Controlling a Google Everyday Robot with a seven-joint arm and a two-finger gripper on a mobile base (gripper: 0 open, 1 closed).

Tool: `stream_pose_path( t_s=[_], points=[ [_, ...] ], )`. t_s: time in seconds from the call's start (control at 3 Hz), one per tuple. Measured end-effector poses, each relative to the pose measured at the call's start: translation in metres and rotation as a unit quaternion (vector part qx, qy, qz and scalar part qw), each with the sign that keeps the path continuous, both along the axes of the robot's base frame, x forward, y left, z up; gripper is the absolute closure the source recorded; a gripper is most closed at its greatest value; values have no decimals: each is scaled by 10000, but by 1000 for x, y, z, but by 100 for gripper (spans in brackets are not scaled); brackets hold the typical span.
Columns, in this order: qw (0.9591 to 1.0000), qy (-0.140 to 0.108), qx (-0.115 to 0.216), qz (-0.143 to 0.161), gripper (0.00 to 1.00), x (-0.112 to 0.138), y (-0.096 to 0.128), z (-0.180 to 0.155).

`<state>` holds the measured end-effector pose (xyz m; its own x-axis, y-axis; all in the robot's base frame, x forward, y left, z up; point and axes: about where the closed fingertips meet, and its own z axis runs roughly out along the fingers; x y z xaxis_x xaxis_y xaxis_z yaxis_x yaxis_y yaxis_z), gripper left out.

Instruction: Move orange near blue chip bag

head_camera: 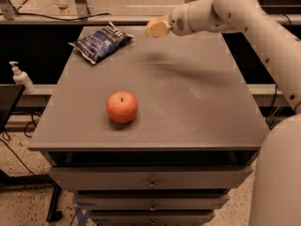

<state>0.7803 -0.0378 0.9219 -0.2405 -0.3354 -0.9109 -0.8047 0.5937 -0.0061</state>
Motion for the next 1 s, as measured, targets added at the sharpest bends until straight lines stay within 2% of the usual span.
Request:
stream_pose_path(
  t_s=[0.33,0.67,1.0],
  points=[
    [9993,116,268,232,100,8,50,-9],
    [9981,221,341,454,100,3,94,-22],
    [9970,352,256,637,100,-4,131,-44]
  ],
)
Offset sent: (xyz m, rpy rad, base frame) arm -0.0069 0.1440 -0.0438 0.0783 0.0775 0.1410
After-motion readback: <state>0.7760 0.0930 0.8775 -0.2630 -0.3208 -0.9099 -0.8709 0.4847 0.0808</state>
